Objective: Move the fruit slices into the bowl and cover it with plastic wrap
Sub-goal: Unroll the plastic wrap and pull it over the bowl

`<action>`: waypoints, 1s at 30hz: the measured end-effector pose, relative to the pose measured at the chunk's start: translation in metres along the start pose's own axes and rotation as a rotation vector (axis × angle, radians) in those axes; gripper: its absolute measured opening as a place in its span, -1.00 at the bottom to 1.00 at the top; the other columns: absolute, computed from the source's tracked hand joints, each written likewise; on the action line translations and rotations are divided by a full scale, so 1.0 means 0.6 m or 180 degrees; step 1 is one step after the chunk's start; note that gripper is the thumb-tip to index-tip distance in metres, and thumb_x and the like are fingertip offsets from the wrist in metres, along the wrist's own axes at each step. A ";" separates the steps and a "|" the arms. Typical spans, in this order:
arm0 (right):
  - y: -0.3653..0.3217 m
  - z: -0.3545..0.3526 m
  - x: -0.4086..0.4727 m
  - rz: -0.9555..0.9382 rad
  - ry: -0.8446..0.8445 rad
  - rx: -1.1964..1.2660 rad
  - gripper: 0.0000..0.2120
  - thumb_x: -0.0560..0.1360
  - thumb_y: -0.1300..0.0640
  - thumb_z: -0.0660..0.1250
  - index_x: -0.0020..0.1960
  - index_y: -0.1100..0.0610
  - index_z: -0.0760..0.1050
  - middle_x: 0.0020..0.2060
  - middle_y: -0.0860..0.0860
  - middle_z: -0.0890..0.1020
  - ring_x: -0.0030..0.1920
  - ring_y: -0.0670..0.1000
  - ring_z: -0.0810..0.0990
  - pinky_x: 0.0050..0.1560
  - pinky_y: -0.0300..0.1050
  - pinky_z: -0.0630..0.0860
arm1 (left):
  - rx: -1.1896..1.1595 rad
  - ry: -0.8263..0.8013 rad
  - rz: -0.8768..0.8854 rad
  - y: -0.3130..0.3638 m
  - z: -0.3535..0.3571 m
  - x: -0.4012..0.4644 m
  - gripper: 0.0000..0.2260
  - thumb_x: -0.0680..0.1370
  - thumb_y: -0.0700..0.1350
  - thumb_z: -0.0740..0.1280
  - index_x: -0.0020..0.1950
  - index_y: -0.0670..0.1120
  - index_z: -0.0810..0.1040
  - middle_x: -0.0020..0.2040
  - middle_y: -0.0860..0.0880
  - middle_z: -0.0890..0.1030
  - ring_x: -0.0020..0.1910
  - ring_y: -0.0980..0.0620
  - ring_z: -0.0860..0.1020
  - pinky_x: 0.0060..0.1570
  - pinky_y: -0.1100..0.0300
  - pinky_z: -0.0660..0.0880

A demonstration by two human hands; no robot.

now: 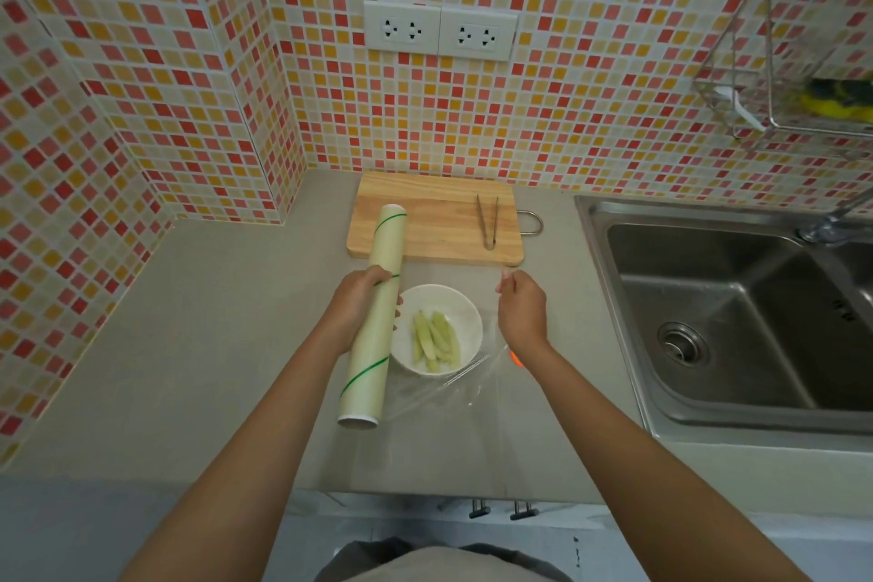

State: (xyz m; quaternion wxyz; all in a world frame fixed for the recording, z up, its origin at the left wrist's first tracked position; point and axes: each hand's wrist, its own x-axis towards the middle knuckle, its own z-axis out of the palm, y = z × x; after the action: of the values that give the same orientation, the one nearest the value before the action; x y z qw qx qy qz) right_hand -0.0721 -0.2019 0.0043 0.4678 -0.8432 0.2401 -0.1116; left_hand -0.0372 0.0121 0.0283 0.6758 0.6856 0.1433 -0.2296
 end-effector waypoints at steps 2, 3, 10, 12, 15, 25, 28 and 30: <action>0.003 0.004 0.000 0.0017 -0.0035 0.0004 -0.69 0.65 0.13 0.05 -0.15 0.22 0.45 -0.22 0.08 0.54 -0.19 0.05 0.49 -0.17 -0.16 0.33 | 0.0280 0.0046 0.0093 -0.003 -0.001 0.002 -0.58 0.40 0.05 0.48 0.08 -0.24 0.55 -0.19 -0.17 0.63 -0.33 -0.09 0.60 -0.32 0.07 0.60; 0.005 0.005 0.001 0.0025 -0.0043 0.0021 -0.69 0.65 0.13 0.05 -0.15 0.22 0.46 -0.21 0.08 0.55 -0.18 0.05 0.50 -0.16 -0.15 0.35 | 0.0386 0.0038 0.0122 -0.004 -0.002 0.000 -0.59 0.36 0.02 0.53 0.04 -0.21 0.56 -0.19 -0.16 0.63 -0.31 -0.08 0.61 -0.28 0.04 0.62; 0.022 0.000 0.015 0.0037 -0.0037 -0.0121 -0.71 0.65 0.13 0.07 -0.16 0.20 0.45 -0.25 0.06 0.52 -0.20 0.05 0.47 -0.27 -0.15 0.27 | 0.0287 0.0273 0.0205 -0.014 -0.023 0.020 -0.59 0.40 0.03 0.36 0.05 -0.28 0.57 -0.02 -0.33 0.65 -0.25 -0.14 0.60 -0.18 0.04 0.51; 0.029 0.003 0.016 0.0068 -0.0086 -0.0165 -0.70 0.65 0.12 0.07 -0.16 0.20 0.45 -0.23 0.06 0.53 -0.20 0.05 0.47 -0.21 -0.17 0.28 | 0.0508 0.0221 0.0231 -0.022 -0.021 0.021 -0.57 0.40 0.06 0.44 0.09 -0.23 0.53 -0.10 -0.20 0.64 -0.27 -0.06 0.58 -0.30 0.15 0.50; 0.041 0.011 0.016 0.0131 -0.0126 -0.0245 -0.70 0.65 0.12 0.06 -0.15 0.20 0.44 -0.21 0.08 0.53 -0.19 0.05 0.49 -0.19 -0.16 0.30 | 0.0668 0.0190 0.0221 -0.030 -0.021 0.022 -0.64 0.36 -0.05 0.54 0.05 -0.16 0.53 -0.15 -0.08 0.63 -0.28 0.01 0.59 -0.39 0.21 0.49; 0.064 0.018 0.016 0.0223 -0.0142 -0.0339 -0.68 0.65 0.13 0.06 -0.17 0.23 0.44 -0.20 0.12 0.54 -0.18 0.10 0.51 -0.18 -0.14 0.36 | 0.0558 0.0415 0.0298 -0.053 -0.033 0.028 -0.87 0.48 -0.11 0.42 -0.02 -0.12 0.58 -0.24 -0.07 0.59 -0.33 0.01 0.54 -0.35 0.19 0.47; 0.070 0.022 0.016 0.0256 -0.0135 -0.0357 -0.65 0.65 0.12 0.06 -0.15 0.30 0.48 -0.10 0.21 0.60 -0.04 0.20 0.58 -0.10 -0.06 0.42 | 0.0611 0.0422 0.0370 -0.061 -0.033 0.030 -0.88 0.50 -0.11 0.38 -0.01 -0.11 0.57 -0.23 -0.04 0.59 -0.32 0.04 0.54 -0.36 0.20 0.44; 0.077 0.025 0.017 0.0314 -0.0134 -0.0406 -0.62 0.65 0.12 0.06 -0.07 0.36 0.51 -0.05 0.24 0.62 0.01 0.24 0.59 -0.07 -0.04 0.44 | 0.0633 0.0417 0.0413 -0.063 -0.033 0.030 -0.91 0.51 -0.10 0.37 -0.02 -0.09 0.57 -0.23 -0.02 0.59 -0.31 0.04 0.54 -0.35 0.19 0.43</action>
State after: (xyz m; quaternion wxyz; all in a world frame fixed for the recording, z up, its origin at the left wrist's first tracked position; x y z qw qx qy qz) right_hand -0.0712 -0.2169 -0.0429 0.4231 -0.8606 0.2781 -0.0552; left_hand -0.0384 0.0315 -0.0140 0.6071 0.7706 0.1191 -0.1532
